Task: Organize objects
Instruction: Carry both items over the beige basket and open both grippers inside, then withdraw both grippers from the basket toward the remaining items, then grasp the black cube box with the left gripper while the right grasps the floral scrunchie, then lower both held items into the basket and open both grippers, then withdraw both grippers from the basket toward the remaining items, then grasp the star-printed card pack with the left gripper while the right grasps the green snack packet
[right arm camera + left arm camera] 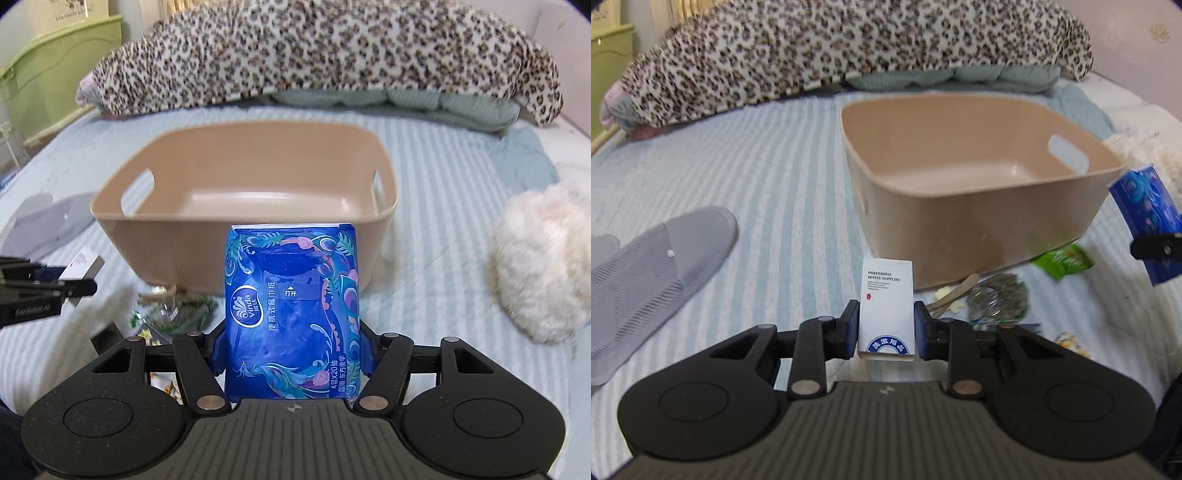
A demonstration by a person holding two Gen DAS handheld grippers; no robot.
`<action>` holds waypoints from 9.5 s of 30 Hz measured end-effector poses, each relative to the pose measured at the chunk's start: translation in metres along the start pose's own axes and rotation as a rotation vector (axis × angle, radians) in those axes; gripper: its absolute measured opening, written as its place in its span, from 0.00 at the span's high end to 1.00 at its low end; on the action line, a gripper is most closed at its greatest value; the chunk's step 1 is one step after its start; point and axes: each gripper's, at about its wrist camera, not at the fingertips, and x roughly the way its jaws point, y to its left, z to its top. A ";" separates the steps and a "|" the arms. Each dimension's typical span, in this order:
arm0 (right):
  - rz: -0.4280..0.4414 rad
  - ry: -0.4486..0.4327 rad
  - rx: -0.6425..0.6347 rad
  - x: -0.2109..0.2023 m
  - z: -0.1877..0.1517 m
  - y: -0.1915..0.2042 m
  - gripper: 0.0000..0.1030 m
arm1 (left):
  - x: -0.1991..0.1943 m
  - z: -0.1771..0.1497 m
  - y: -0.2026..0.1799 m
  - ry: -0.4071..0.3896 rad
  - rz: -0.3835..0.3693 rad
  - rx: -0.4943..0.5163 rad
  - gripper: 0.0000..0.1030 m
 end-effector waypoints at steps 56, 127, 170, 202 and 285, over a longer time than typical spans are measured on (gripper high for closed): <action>-0.029 -0.060 -0.055 -0.010 0.008 0.002 0.00 | -0.024 0.032 -0.065 -0.056 0.143 -0.058 0.05; 0.123 -0.054 -0.089 0.004 -0.072 0.041 0.97 | -0.020 -0.053 -0.057 -0.016 0.005 -0.010 0.68; -0.098 -0.109 -0.086 0.057 0.064 -0.017 0.55 | 0.061 0.086 -0.077 -0.066 0.076 -0.075 0.43; -0.055 0.044 -0.024 0.032 -0.037 -0.031 0.00 | 0.034 -0.017 -0.089 0.126 0.080 -0.094 0.06; 0.032 -0.018 -0.072 0.112 -0.030 0.005 0.82 | 0.046 -0.030 -0.051 0.142 0.107 -0.196 0.47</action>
